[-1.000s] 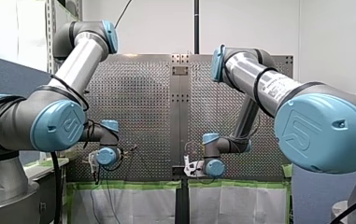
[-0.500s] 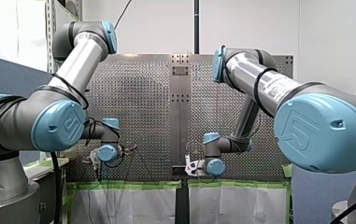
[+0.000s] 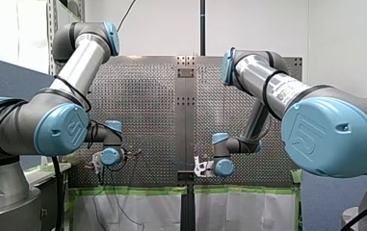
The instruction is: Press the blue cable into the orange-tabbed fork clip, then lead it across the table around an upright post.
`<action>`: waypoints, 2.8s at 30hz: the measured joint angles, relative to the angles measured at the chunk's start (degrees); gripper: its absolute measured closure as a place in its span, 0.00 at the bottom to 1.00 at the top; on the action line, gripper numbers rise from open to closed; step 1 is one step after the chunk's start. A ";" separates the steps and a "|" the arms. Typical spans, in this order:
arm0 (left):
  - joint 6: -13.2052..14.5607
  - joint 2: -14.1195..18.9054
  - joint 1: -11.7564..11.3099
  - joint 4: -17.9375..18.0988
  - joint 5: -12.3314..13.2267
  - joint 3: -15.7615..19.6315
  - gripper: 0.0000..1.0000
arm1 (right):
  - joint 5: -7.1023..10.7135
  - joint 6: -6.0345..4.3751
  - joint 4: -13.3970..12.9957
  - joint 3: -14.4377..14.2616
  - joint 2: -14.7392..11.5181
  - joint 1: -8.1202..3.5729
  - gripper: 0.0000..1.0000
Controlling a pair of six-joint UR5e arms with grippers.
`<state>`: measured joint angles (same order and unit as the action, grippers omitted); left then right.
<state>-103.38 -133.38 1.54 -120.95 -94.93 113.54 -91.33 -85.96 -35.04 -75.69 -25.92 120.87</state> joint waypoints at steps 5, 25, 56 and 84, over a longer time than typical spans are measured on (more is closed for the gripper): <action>1.40 0.01 -0.44 1.22 -1.76 0.00 0.13 | 0.04 0.06 0.38 0.11 0.00 -0.07 1.00; 3.46 0.06 -0.68 -0.71 -0.08 0.00 0.00 | 0.00 0.07 0.45 0.14 0.00 -0.23 1.00; 6.87 0.16 -0.17 -15.79 5.90 1.67 0.00 | 0.05 0.07 0.31 0.14 0.05 -0.48 1.00; 8.43 6.45 0.77 -14.32 6.81 5.56 0.00 | 0.09 0.04 0.33 0.13 0.27 -0.49 1.00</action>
<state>-94.95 -126.93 2.31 -135.27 -88.12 119.11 -91.24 -85.92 -34.71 -75.56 -25.65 120.38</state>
